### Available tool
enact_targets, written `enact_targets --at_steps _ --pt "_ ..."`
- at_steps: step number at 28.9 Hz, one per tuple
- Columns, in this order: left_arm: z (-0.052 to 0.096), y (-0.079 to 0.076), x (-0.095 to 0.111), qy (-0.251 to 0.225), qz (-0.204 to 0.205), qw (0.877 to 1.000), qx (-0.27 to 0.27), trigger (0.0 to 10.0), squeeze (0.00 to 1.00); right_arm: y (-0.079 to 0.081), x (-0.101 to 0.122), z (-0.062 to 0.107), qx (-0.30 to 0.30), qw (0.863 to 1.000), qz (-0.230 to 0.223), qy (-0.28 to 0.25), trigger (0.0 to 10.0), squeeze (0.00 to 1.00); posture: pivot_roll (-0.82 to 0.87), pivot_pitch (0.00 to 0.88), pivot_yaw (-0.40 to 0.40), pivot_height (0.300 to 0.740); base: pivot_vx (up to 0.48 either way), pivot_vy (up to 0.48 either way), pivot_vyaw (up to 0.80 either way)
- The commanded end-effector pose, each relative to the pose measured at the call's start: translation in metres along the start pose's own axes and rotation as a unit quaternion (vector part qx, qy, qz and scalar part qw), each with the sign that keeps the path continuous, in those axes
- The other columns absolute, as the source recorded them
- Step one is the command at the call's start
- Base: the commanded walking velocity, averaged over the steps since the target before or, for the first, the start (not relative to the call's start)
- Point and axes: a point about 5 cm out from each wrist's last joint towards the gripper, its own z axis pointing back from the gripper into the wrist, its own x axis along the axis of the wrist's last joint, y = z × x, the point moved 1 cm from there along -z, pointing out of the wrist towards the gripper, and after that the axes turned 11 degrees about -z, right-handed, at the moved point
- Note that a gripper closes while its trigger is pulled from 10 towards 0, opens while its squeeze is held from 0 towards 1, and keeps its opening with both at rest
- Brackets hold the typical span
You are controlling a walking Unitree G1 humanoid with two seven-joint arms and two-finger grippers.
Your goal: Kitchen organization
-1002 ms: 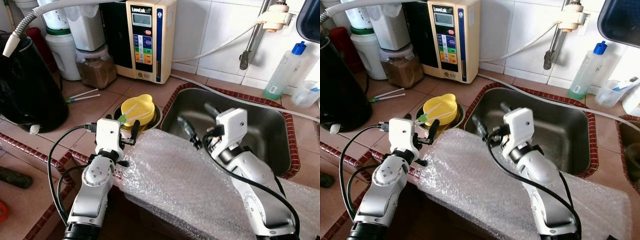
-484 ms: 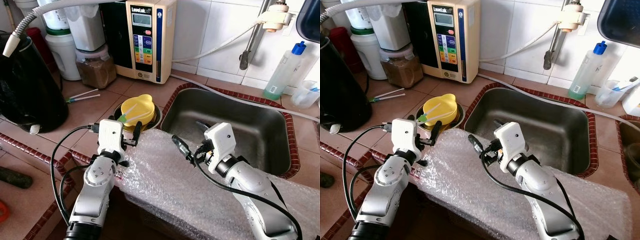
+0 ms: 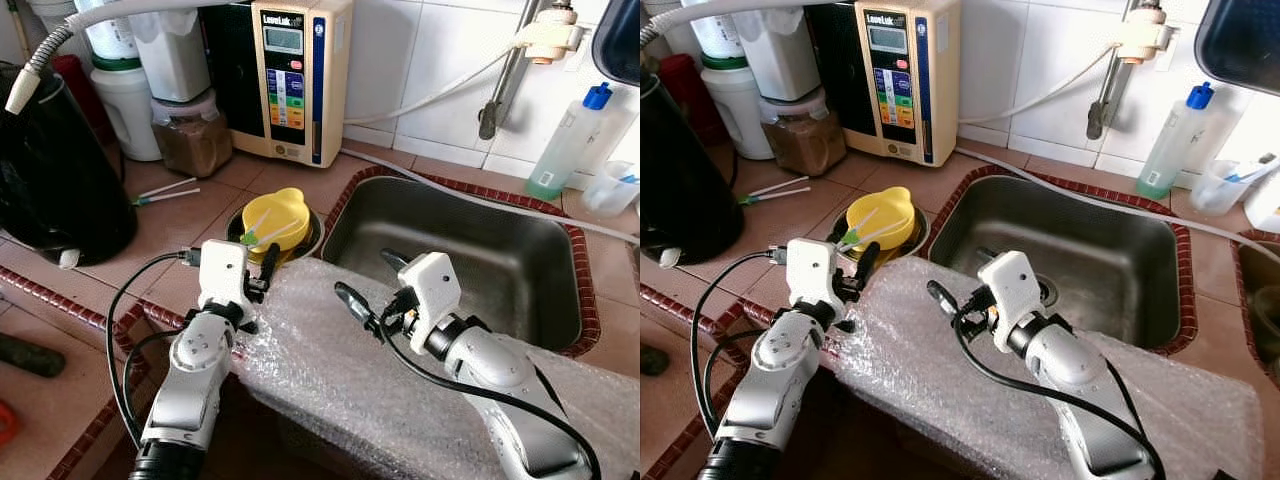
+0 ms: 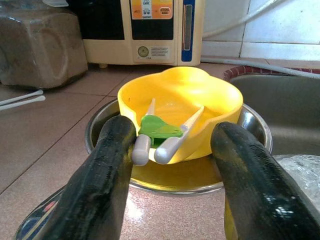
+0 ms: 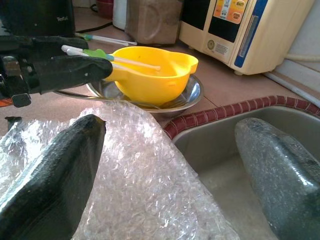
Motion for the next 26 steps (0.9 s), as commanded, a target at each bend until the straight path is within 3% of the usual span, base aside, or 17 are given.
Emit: enact_targets --at_steps 1,15,26 --pt "-0.002 0.002 0.002 -0.005 0.001 1.000 0.003 0.0 0.00 0.000 0.000 0.001 0.000 1.000 0.000 0.002 10.0 0.00 -0.02 0.000 0.017 0.740 0.000 0.000 0.00" --pt "-0.003 0.004 0.003 -0.010 -0.005 1.000 0.010 0.0 0.00 0.001 -0.002 0.001 0.001 1.000 -0.001 0.005 10.0 0.00 -0.02 0.000 0.015 0.740 0.000 0.000 0.00" --pt "0.000 0.012 0.008 -0.022 -0.032 0.999 0.035 0.0 0.00 0.003 -0.003 0.000 0.003 1.000 -0.005 0.007 10.0 0.00 -0.02 0.000 0.013 0.740 0.000 0.000 0.00"
